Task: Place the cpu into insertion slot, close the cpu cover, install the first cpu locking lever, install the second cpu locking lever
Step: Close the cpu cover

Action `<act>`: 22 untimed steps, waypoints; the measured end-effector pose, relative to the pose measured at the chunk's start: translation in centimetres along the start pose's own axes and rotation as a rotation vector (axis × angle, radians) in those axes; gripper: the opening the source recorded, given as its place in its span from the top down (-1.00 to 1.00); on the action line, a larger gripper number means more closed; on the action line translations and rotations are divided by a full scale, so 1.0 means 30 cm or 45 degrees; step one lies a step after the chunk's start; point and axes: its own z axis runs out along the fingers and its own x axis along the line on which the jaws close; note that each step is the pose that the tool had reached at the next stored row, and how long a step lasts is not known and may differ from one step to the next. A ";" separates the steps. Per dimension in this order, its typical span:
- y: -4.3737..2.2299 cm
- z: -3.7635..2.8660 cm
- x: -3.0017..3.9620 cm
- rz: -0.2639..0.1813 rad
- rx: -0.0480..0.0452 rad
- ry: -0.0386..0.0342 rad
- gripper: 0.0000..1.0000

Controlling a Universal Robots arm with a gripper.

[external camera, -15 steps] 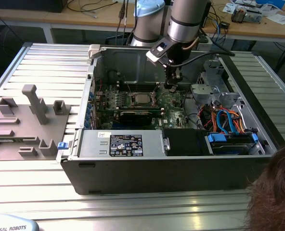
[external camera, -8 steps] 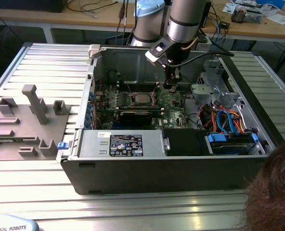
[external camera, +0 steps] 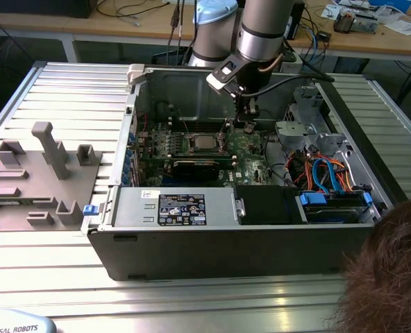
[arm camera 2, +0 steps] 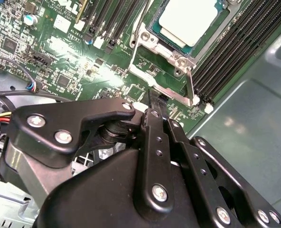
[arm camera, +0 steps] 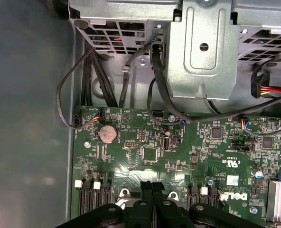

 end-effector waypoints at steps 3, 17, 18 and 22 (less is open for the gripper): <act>-0.004 0.000 0.000 0.000 0.000 0.0002 0.79; -0.029 0.001 0.002 0.000 0.000 0.0003 0.79; -0.032 0.001 0.002 0.000 0.000 0.0003 0.79; -0.040 0.002 0.002 0.000 0.000 0.0003 0.79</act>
